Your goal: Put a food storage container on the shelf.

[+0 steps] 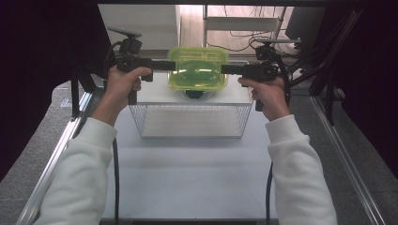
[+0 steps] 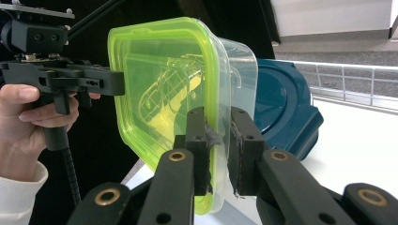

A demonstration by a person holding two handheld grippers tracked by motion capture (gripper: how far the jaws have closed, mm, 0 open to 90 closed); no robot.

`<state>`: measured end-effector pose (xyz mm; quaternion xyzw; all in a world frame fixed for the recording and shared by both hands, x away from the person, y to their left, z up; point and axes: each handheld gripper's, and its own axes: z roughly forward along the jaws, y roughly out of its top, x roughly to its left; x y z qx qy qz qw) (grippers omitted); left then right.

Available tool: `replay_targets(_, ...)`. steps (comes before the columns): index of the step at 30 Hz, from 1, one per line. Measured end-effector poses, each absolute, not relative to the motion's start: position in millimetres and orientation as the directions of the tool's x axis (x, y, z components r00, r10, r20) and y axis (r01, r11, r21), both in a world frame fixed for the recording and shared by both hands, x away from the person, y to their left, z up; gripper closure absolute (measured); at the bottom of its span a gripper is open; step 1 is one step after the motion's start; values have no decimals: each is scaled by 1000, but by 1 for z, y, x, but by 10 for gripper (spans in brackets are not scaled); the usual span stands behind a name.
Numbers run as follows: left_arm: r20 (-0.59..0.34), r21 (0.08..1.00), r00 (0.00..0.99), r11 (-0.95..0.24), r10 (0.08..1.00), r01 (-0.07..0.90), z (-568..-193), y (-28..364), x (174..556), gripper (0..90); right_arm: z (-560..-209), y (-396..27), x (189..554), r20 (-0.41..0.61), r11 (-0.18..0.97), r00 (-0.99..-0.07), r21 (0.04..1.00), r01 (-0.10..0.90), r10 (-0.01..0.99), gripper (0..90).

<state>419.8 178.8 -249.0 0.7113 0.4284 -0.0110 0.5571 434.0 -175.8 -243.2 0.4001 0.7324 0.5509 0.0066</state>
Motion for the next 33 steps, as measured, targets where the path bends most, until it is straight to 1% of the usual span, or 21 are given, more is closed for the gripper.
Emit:
replay_targets(5, -518, 767, 619, 1, 591, 641, -251, 181, 428, 775, -241, -173, 442, 442, 73, -669, 801, 595, 598, 791)
replay_targets(10, -545, 743, 587, 20, 599, 669, -259, 181, 442, 777, -244, -169, 455, 467, 68, -632, 769, 635, 618, 790)
replay_targets(16, -630, 705, 551, 106, 548, 701, -268, 186, 460, 773, -247, -170, 472, 523, 27, -587, 732, 681, 618, 777)
replay_targets(19, -674, 671, 515, 149, 530, 726, -272, 188, 467, 768, -250, -169, 480, 551, 0, -559, 713, 702, 620, 762)
replay_targets(25, -736, 621, 478, 196, 480, 759, -285, 190, 481, 739, -260, -169, 496, 618, -55, -494, 656, 753, 611, 717)
replay_targets(29, -747, 611, 469, 209, 471, 764, -288, 191, 483, 727, -265, -170, 501, 657, -88, -468, 630, 772, 591, 712)
replay_targets(33, -742, 615, 467, 210, 482, 760, -288, 190, 483, 720, -265, -169, 502, 660, -95, -462, 627, 773, 593, 709)
